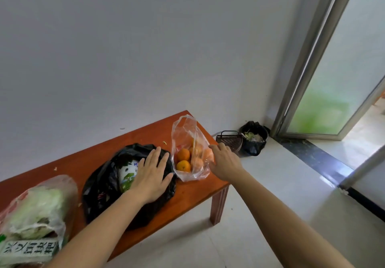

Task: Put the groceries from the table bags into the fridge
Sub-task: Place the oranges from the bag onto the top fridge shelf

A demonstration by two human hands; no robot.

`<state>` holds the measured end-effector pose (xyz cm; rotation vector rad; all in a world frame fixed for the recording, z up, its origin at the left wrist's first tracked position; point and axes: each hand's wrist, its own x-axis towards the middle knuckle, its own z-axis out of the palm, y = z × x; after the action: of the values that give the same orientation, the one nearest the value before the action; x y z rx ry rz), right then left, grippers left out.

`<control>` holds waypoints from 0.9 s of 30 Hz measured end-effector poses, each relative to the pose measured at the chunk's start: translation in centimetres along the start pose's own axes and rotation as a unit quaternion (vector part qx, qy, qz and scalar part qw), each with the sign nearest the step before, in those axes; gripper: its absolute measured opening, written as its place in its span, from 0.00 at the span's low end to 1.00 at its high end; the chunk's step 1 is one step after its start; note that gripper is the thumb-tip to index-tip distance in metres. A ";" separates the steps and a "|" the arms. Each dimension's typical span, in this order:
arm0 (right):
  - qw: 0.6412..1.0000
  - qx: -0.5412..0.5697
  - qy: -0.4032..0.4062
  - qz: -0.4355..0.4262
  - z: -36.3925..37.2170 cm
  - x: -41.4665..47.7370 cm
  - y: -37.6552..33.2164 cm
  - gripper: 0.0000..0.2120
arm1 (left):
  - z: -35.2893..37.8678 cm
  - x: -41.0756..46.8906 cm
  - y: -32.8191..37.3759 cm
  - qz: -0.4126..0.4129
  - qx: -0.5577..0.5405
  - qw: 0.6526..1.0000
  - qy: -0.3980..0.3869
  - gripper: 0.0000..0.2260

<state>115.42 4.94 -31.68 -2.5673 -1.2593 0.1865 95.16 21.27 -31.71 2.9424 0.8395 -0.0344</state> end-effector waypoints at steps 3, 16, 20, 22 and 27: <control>0.999 0.018 -0.028 -0.001 0.4 4.8 0.6 0.27 | 1.3 4.1 -0.2 0.008 -0.022 0.999 -0.027 0.31; 0.982 0.079 -0.170 0.028 8.0 18.8 -0.3 0.32 | 8.7 20.8 -2.9 0.098 -0.126 0.969 -0.187 0.27; 0.973 0.051 -0.226 0.014 10.3 21.6 -0.2 0.30 | 11.4 24.3 -4.4 0.133 -0.141 0.952 -0.236 0.30; 0.966 0.009 -0.257 0.018 11.4 21.9 0.9 0.24 | 12.9 25.3 -5.1 0.144 -0.123 0.945 -0.267 0.31; 0.959 -0.053 -0.235 0.148 13.0 21.7 4.0 0.19 | 15.1 27.3 -6.3 0.120 -0.136 0.947 -0.266 0.32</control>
<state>128.63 22.20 -45.18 -2.9026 -1.0296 0.8552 115.02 39.69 -48.43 2.5506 0.3685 -0.6126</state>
